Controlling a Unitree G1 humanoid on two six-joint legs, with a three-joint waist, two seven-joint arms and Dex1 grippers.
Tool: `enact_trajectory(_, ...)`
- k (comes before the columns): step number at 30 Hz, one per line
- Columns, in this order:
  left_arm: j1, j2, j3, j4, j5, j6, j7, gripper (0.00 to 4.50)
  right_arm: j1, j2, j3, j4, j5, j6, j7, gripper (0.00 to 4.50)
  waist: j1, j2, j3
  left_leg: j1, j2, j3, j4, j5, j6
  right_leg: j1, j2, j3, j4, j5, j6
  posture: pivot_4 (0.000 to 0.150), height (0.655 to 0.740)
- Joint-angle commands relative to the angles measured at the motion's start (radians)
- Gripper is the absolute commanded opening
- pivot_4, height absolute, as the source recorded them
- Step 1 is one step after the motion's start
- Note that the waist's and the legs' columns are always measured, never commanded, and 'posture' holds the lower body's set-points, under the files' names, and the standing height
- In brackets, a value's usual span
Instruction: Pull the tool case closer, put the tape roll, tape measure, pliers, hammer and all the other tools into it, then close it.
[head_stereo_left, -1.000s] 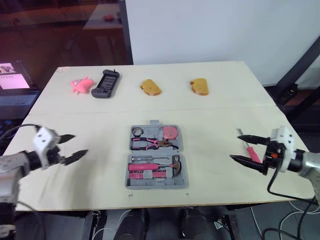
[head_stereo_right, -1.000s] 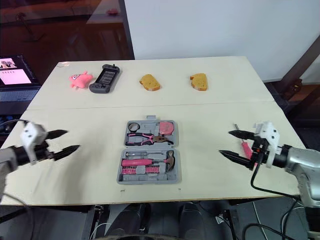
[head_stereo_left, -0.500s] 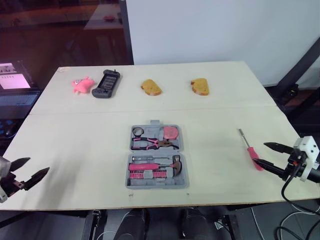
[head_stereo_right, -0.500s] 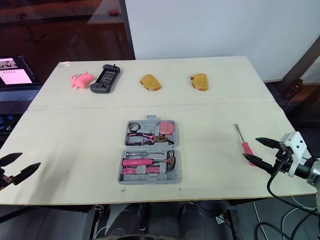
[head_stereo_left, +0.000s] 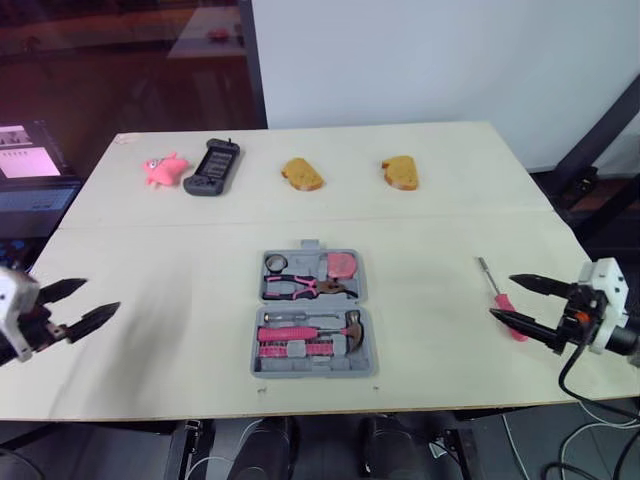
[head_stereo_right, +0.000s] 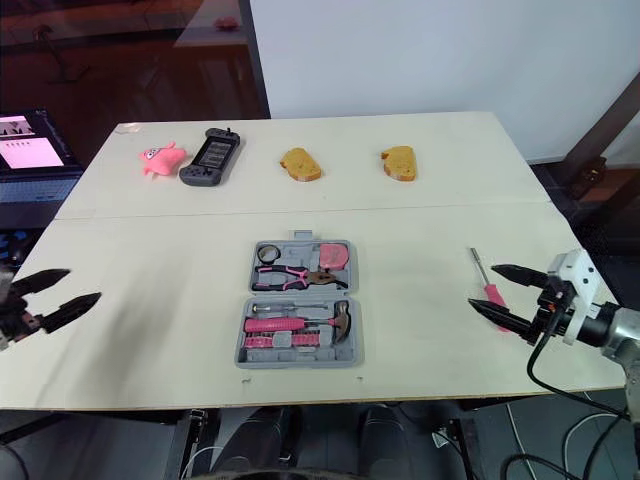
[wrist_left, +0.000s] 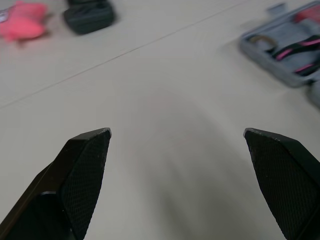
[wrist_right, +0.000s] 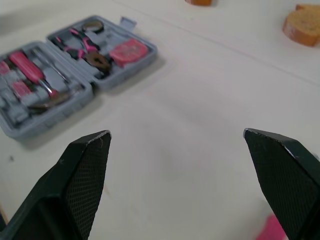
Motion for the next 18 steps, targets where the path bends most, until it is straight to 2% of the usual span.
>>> enact_trajectory(1, -0.098, 0.042, -0.082, -0.160, -0.058, 0.125, -0.032, 4.48, 0.035, -0.006, -0.090, -0.159, 0.066, 0.094, -0.075, 4.50, 0.004, 0.000, 0.000, -0.001, 0.000, -0.001, 0.001, 0.000, 0.000, 0.000, 0.000, 0.000, 0.000, 0.000, 0.000, 0.150, 0.7400)
enact_trajectory(5, -0.209, 0.035, -0.195, -0.283, -0.070, 0.229, -0.045, 4.48, 0.116, -0.005, -0.172, -0.278, 0.109, 0.213, -0.142, 4.50, -0.001, 0.000, 0.001, -0.003, 0.000, -0.001, 0.001, 0.000, 0.000, -0.001, 0.001, 0.000, 0.000, 0.000, 0.000, 0.150, 0.7400)
enact_trajectory(11, -0.415, 0.034, -0.343, -0.436, -0.185, 0.459, -0.103, 4.48, 0.331, 0.046, -0.350, -0.436, 0.139, 0.343, -0.215, 4.50, -0.001, -0.001, 0.002, -0.008, 0.000, -0.001, 0.002, 0.000, 0.000, -0.006, 0.003, 0.000, 0.000, 0.002, 0.003, 0.150, 0.7400)
enact_trajectory(18, -0.561, 0.029, -0.452, -0.448, -0.163, 0.495, -0.154, 4.48, 0.536, 0.158, -0.493, -0.543, 0.139, 0.391, -0.272, 4.50, 0.001, -0.002, 0.003, -0.007, 0.001, -0.001, 0.002, 0.000, 0.000, -0.005, 0.004, 0.000, 0.000, 0.000, 0.001, 0.150, 0.7400)
